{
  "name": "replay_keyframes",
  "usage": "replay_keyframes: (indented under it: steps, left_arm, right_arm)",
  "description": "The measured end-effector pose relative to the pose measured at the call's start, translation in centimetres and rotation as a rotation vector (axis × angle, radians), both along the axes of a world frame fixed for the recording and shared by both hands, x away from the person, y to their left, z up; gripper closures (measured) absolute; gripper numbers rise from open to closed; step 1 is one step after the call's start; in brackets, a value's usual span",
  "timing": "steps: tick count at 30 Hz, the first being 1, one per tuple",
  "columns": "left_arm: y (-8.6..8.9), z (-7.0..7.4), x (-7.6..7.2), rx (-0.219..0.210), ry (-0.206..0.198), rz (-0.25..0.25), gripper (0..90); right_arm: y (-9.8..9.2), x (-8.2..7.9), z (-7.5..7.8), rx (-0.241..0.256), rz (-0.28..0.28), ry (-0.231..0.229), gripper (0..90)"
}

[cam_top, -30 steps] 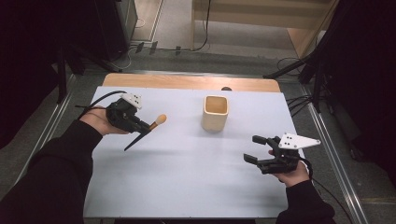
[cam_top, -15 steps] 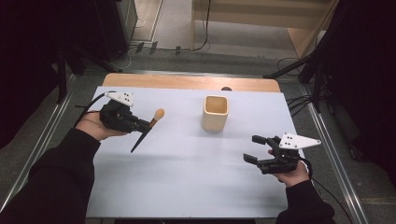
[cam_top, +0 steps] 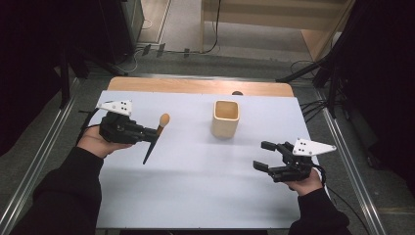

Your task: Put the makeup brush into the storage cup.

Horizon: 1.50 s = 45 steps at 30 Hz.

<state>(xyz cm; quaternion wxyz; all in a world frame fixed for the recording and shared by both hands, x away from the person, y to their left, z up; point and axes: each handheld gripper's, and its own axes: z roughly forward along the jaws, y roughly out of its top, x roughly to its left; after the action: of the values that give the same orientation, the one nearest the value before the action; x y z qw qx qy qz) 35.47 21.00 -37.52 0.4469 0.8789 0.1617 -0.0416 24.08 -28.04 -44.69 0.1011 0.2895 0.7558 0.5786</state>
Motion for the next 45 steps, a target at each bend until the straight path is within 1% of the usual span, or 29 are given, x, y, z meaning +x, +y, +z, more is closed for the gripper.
replay_keyframes:
  steps: [3, 4, 6, 10, 13, 17, 19, 20, 23, 27, 29, 32, 35, 36, 38, 40, 41, 45]
  left_arm:
    - [0.3, -0.1, -0.8, -0.046, -0.007, 0.007, 79.3]
    - [0.4, -0.2, -0.9, -0.051, -0.009, 0.007, 79.3]
    - [0.4, -0.3, -1.4, -0.064, -0.018, 0.009, 79.3]
    - [0.3, -0.6, -2.2, -0.083, -0.028, 0.006, 79.3]
    - [0.3, -0.8, -2.7, -0.103, -0.032, 0.009, 79.3]
    - [0.1, -0.8, -3.2, -0.102, -0.044, 0.005, 79.3]
    - [0.0, -0.8, -3.3, -0.122, -0.044, 0.004, 79.3]
    - [0.0, -0.8, -3.4, -0.121, -0.047, 0.005, 79.3]
    - [-0.3, -0.8, -3.7, -0.122, -0.053, -0.001, 79.3]
    - [-0.7, -0.7, -3.9, -0.129, -0.061, -0.004, 79.3]
    - [-0.8, -0.6, -4.0, -0.13, -0.061, -0.008, 79.3]
    - [-1.1, -0.7, -4.1, -0.129, -0.061, -0.011, 79.3]
    - [-1.5, -0.8, -4.1, -0.124, -0.053, -0.014, 79.3]
    - [-1.6, -0.8, -4.1, -0.123, -0.051, -0.014, 79.3]
    - [-1.8, -0.8, -4.2, -0.119, -0.046, -0.013, 79.3]
    - [-2.2, -0.7, -4.4, -0.119, -0.048, -0.024, 79.3]
    - [-2.3, -0.7, -4.5, -0.122, -0.046, -0.026, 79.3]
    - [-2.6, -1.0, -4.5, -0.136, -0.044, -0.032, 79.3]
  right_arm:
    - [0.3, 0.1, 0.0, 0.004, 0.004, 0.011, 20.1]
    - [0.4, 0.2, 0.2, 0.006, -0.006, 0.011, 20.1]
    - [0.6, 0.3, 0.3, 0.01, -0.006, 0.016, 20.2]
    - [1.2, 0.5, 0.7, 0.021, 0.023, 0.016, 20.8]
    - [1.6, 0.6, 0.9, 0.023, 0.033, 0.011, 21.6]
    - [2.4, 0.8, 1.3, 0.022, 0.046, 0.006, 21.6]
    - [2.8, 0.9, 1.4, 0.017, 0.058, 0.001, 21.6]
    - [3.0, 1.0, 1.4, 0.011, 0.063, 0.003, 21.6]
    - [3.3, 1.2, 1.6, 0.016, 0.069, -0.002, 21.5]
    - [3.9, 1.7, 2.1, 0.034, 0.081, -0.01, 18.0]
    - [4.3, 2.0, 2.3, 0.033, 0.078, -0.01, 17.4]
    - [5.0, 2.5, 2.4, 0.037, 0.091, -0.008, 15.5]
    - [5.9, 2.9, 2.5, 0.023, 0.1, -0.009, 15.5]
    - [6.4, 3.1, 2.6, 0.019, 0.113, -0.005, 15.5]
    - [6.8, 3.3, 2.6, 0.018, 0.123, -0.007, 15.9]
    - [7.2, 3.4, 2.7, 0.023, 0.13, -0.003, 16.8]
    - [7.4, 3.5, 2.7, 0.023, 0.133, -0.011, 17.5]
    - [8.0, 3.7, 2.8, 0.036, 0.152, -0.005, 19.3]
